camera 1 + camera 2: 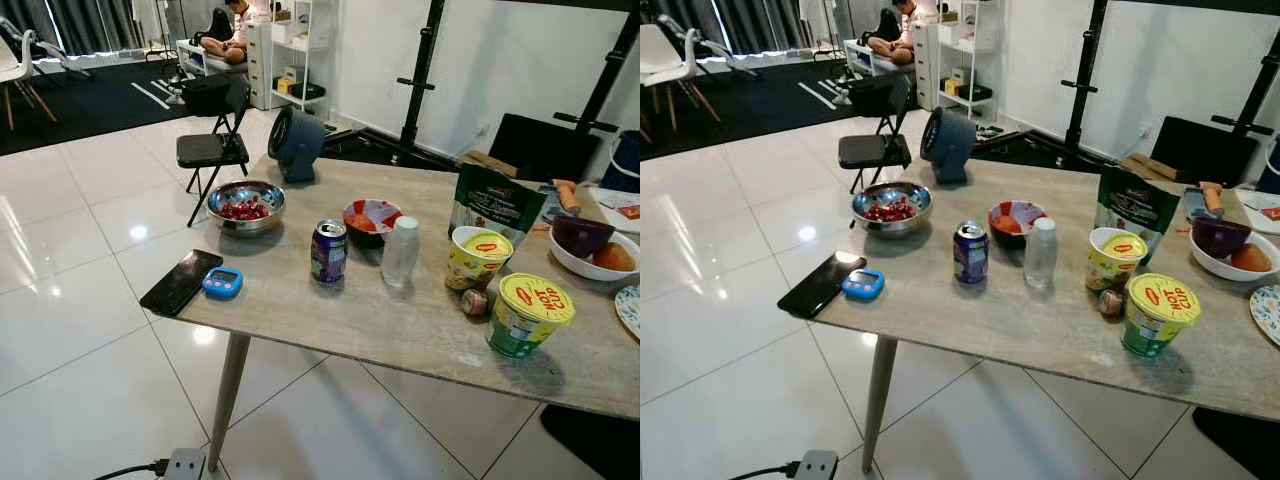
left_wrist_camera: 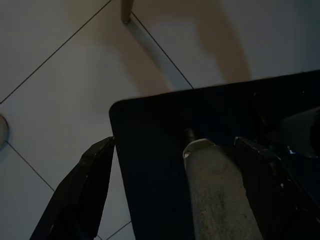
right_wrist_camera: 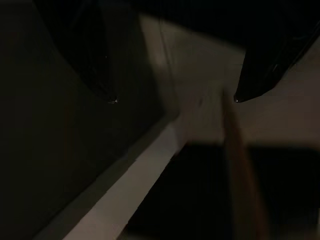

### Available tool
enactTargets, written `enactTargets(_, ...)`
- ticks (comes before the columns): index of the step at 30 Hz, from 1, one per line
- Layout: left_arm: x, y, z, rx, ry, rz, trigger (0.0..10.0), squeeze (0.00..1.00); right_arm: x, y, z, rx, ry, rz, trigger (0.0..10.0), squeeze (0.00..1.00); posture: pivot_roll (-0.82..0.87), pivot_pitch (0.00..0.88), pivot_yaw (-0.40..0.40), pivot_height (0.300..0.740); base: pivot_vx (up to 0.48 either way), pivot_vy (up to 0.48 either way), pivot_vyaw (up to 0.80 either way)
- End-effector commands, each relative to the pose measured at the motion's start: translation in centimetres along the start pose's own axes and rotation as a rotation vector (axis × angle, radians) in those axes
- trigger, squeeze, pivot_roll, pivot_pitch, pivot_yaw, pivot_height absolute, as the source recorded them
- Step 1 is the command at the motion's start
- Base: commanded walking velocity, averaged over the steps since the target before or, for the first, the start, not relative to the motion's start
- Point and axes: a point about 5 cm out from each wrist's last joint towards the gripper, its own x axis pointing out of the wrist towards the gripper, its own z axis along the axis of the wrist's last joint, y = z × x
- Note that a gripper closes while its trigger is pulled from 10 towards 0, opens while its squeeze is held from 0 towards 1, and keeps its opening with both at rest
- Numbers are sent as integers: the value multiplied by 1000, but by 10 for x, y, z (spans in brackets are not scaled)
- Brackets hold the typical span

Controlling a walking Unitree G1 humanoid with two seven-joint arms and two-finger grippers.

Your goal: Restocking fridge

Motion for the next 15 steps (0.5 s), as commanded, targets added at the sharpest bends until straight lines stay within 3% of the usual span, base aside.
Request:
enactTargets(1, -1, 2, -3, 1, 13, 3, 10000, 0, 1, 2, 13, 65, -42, -5, 10000, 0, -39, 0, 4, 740, 0, 0, 0)
enactTargets(7, -1, 2, -2, 1, 11, 1, 10000, 0, 5, 0, 90, 278, -288, 35, 10000, 0, -42, 0, 6, 740, 0, 0, 0)
enactTargets(11, -1, 2, -2, 1, 11, 0, 10000, 0, 4, 1, 97, 313, -311, 57, 10000, 0, -42, 0, 6, 740, 0, 0, 0)
enactTargets(14, 0, 1, -2, 3, 13, -4, 10000, 0, -7, 23, 127, 500, -411, 292, 10000, 0, -41, 0, 5, 740, 0, 0, 0)
enactTargets(15, 0, 1, -2, 3, 13, -4, 10000, 0, -7, 23, 127, 500, -411, 292, 10000, 0, -41, 0, 5, 740, 0, 0, 0)
